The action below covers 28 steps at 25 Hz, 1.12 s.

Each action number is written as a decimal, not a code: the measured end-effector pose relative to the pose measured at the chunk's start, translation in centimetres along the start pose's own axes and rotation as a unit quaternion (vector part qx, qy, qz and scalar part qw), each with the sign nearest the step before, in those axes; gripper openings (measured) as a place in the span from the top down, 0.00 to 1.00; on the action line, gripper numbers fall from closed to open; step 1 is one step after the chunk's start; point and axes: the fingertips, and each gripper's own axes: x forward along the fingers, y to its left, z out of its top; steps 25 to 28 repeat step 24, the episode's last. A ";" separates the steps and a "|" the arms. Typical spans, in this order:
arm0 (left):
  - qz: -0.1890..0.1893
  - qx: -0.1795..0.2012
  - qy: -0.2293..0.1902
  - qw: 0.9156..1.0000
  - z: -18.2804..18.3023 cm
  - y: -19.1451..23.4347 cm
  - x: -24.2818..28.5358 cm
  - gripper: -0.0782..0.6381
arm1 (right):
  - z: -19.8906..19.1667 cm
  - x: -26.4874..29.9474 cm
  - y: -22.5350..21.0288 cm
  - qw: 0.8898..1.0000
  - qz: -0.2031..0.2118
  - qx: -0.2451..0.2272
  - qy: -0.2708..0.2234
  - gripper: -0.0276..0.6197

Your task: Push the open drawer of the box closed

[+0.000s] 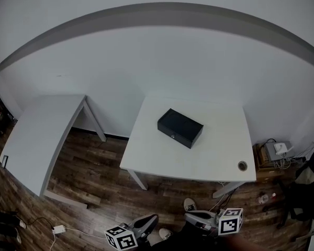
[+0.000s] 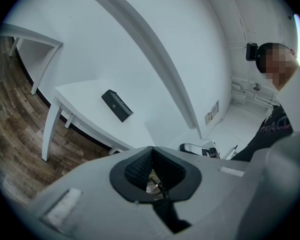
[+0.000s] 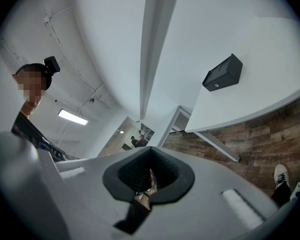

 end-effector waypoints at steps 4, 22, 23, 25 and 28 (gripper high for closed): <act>0.002 -0.004 -0.004 1.000 0.1 0.2 0.0 0.89 | 0.1 0.4 -0.1 1.000 0.002 0.002 0.007 0.95; 0.002 -0.016 0.001 1.000 0.6 0.5 0.9 0.89 | 0.1 0.3 -0.9 1.000 0.003 0.014 0.002 0.95; 0.001 -0.018 0.000 1.000 0.7 0.6 0.9 0.89 | 0.2 0.3 -0.9 1.000 0.003 0.014 0.001 0.95; -0.001 -0.020 -0.002 1.000 0.8 0.7 0.9 0.89 | 0.4 0.4 -0.8 1.000 0.002 0.014 0.000 0.95; -0.001 -0.020 -0.002 1.000 0.8 0.7 0.9 0.89 | 0.4 0.4 -0.8 1.000 0.002 0.014 0.000 0.95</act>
